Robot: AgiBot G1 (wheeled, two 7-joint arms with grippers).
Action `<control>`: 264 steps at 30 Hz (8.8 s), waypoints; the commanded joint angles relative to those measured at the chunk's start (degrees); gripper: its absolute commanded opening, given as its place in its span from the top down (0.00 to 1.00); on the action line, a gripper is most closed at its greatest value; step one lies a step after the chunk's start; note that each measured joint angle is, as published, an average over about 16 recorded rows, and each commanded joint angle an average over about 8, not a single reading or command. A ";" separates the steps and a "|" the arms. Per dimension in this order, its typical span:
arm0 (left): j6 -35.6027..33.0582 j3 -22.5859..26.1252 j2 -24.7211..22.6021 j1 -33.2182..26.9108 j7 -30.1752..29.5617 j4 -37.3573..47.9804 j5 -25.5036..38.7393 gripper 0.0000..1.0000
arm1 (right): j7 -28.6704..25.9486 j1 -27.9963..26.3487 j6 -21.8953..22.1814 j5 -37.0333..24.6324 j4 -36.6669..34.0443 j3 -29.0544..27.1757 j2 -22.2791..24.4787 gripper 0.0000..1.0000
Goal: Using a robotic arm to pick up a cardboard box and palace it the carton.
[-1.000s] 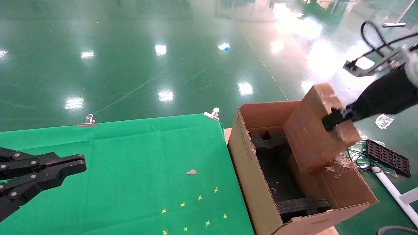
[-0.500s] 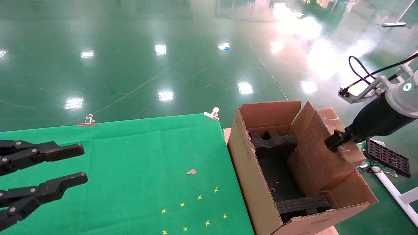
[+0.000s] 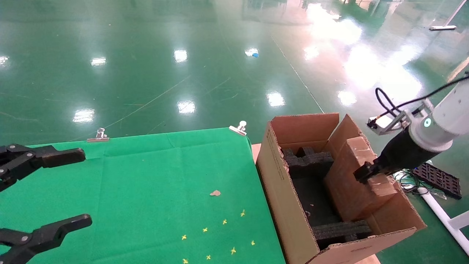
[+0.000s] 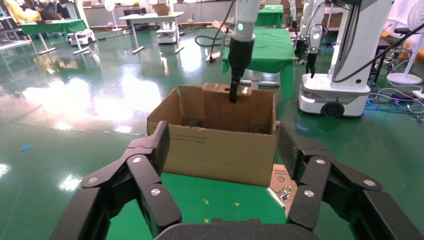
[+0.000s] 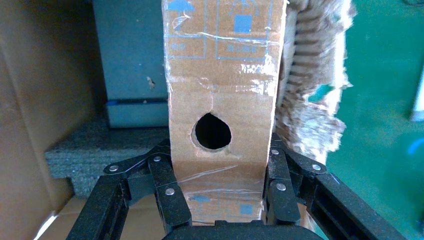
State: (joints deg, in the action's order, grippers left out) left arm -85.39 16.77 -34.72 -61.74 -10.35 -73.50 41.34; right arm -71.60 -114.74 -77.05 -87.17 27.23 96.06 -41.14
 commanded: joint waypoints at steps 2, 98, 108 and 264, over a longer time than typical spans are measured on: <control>0.00 0.01 0.00 0.00 0.01 0.00 -0.01 0.00 | 1.35 2.67 2.29 1.17 -1.85 -0.40 -0.12 1.00; 0.11 0.32 0.11 -0.08 0.17 0.07 -0.21 0.00 | 37.22 11.45 0.24 23.08 14.80 -37.19 2.00 0.00; 0.12 0.35 0.12 -0.09 0.19 0.07 -0.23 0.00 | 44.04 23.50 -2.33 29.50 23.91 -49.56 3.19 0.00; 0.17 0.42 0.16 -0.09 0.23 0.09 -0.29 0.00 | 60.79 53.08 -8.61 45.25 46.25 -79.93 6.12 0.00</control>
State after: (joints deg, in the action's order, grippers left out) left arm -85.23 17.20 -34.56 -61.84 -10.13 -73.41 41.05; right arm -10.81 -61.66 -85.65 -41.91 73.48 16.13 -35.02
